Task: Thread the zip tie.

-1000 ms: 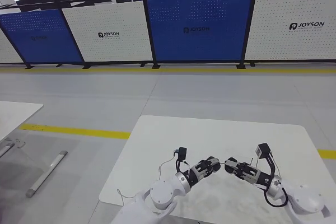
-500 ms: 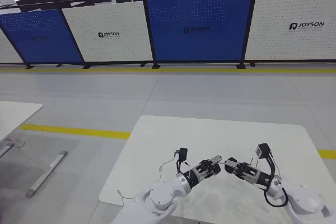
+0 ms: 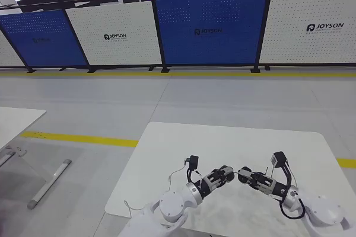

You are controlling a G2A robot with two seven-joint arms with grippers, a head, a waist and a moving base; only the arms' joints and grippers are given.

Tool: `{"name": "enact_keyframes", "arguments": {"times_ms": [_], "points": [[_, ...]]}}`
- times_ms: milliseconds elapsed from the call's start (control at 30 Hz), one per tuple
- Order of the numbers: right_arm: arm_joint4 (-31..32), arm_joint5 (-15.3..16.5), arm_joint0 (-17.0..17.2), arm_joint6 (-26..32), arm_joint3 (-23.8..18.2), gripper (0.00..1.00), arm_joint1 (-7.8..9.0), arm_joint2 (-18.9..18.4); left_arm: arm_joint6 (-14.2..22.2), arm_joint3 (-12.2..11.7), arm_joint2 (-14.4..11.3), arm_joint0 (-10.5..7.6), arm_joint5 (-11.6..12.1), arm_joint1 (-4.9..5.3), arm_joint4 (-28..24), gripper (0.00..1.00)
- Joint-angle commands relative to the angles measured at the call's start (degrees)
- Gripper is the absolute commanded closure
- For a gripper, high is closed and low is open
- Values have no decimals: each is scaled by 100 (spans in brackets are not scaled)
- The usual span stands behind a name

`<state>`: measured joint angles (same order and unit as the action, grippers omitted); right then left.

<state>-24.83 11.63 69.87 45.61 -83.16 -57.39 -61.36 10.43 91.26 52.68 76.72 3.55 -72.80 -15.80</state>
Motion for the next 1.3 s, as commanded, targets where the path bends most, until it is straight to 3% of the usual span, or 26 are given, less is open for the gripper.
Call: {"name": "enact_keyframes", "arguments": {"times_ms": [0, 500, 600, 633, 733, 833, 1200, 1267], "points": [[0, 0, 0, 0, 0, 100, 0, 0, -10, 3, 3, -1, 5, -1, 32, 100], [0, 0, 0, 0, 0, 100, 0, 0, -14, 3, -22, 8, 1, -12, 198, 100], [0, 0, 0, 0, 0, 100, 0, 0, 23, 12, -27, 16, 10, -10, 233, 24], [0, 0, 0, 0, 0, 100, 0, 0, 29, 15, -28, 21, 19, -9, 256, 26], [0, 0, 0, 0, 0, 100, 0, 0, 34, 31, -27, 36, 27, -9, 278, 55], [0, 0, 0, 0, 0, 100, 0, 0, 38, 34, -21, 40, 26, -9, 280, 55], [0, 0, 0, 0, 0, 100, 0, 0, 44, 17, -11, 36, 34, -18, 279, 100], [0, 0, 0, 0, 0, 100, 0, 0, 36, 13, -9, 35, 41, -20, 282, 100]]}}
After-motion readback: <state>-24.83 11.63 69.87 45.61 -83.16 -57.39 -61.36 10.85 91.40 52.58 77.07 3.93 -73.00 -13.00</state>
